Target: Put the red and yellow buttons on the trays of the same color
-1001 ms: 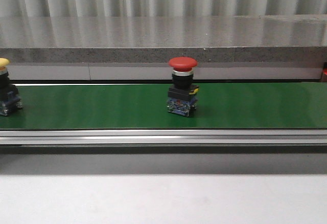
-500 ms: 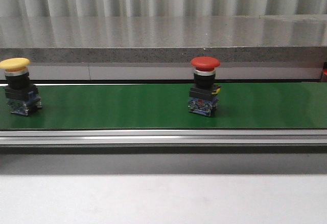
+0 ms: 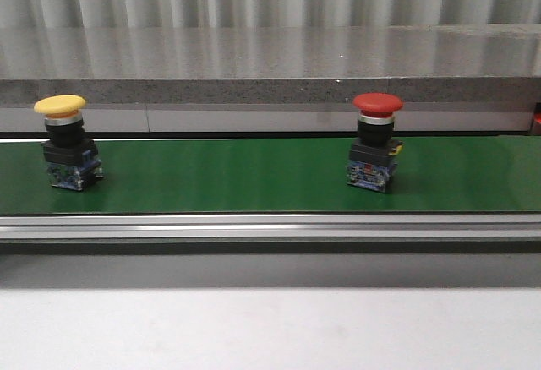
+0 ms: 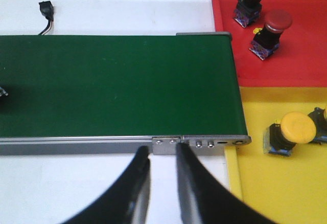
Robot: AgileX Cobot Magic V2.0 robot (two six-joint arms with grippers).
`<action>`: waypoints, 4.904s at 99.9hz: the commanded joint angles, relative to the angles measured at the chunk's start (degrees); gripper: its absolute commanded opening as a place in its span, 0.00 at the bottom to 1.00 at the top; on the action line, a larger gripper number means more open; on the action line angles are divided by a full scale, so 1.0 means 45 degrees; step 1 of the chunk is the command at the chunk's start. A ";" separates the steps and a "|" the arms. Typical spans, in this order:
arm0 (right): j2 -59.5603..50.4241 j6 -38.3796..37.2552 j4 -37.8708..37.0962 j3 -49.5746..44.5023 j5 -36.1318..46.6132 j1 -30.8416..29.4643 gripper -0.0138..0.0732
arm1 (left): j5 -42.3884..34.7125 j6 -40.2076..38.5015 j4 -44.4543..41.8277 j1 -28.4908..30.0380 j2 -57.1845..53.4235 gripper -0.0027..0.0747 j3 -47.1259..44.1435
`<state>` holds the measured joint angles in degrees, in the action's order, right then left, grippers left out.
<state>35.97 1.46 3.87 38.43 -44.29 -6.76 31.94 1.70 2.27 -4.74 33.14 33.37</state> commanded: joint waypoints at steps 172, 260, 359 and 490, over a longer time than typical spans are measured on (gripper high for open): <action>1.0643 0.2871 0.2107 0.5110 0.1262 0.3285 0.40 | -0.0879 -0.0046 0.0118 -0.0091 0.0008 0.01 0.0377; 1.2793 0.0700 0.2077 0.9879 -0.0124 -0.5968 0.28 | -0.0879 -0.0046 0.0118 -0.0091 0.0008 0.01 0.0377; 1.6557 0.0623 0.2106 1.1328 0.2514 -0.6571 0.28 | -0.0879 -0.0046 0.0118 -0.0091 0.0008 0.01 0.0377; 1.4814 0.0826 0.2117 1.3310 -0.1460 -0.6543 0.78 | -0.0879 -0.0046 0.0118 -0.0091 0.0008 0.01 0.0377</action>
<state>109.47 4.28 12.84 96.55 -50.71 -36.36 31.80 1.70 2.27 -4.74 33.14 33.37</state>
